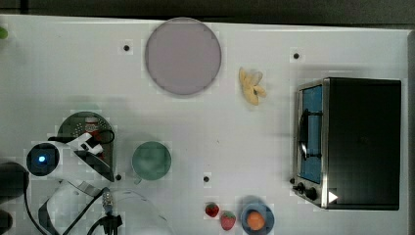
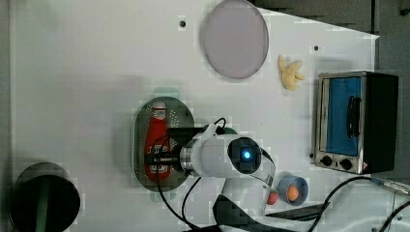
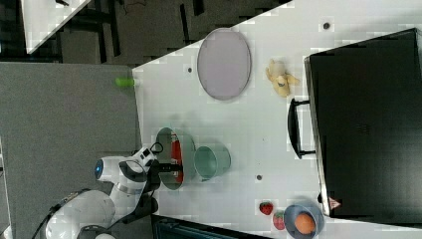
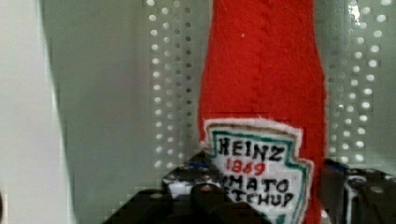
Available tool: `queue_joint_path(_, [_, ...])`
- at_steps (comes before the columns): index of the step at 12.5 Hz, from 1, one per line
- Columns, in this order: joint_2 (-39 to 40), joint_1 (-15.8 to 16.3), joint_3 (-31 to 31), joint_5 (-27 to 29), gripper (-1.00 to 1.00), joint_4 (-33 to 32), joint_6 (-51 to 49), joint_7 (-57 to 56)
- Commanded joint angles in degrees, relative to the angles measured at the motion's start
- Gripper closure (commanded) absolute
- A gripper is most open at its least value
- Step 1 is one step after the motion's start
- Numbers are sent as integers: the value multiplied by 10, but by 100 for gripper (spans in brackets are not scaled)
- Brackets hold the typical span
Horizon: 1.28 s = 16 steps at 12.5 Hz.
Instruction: Pick ketchup from strainer and place it on the table
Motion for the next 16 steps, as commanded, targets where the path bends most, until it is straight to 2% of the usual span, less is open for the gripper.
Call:
queue_joint_path(1, [-34,-1,18,-4,-18,9,-1,39])
queue_joint_path(4, [-92,-27,63,34,-18,14,-62,39])
queue_joint_path(8, [-172,-67,113,182,-18,65,-128,37])
queue_joint_path(9, [-184,-73,114,203,-18,86,-149,29])
queue_joint_path(12, [-196,-93,105,209,-18,160,-232,24])
queue_joint_path(16, [-197,-140,78,207,-18,241,-346,-8])
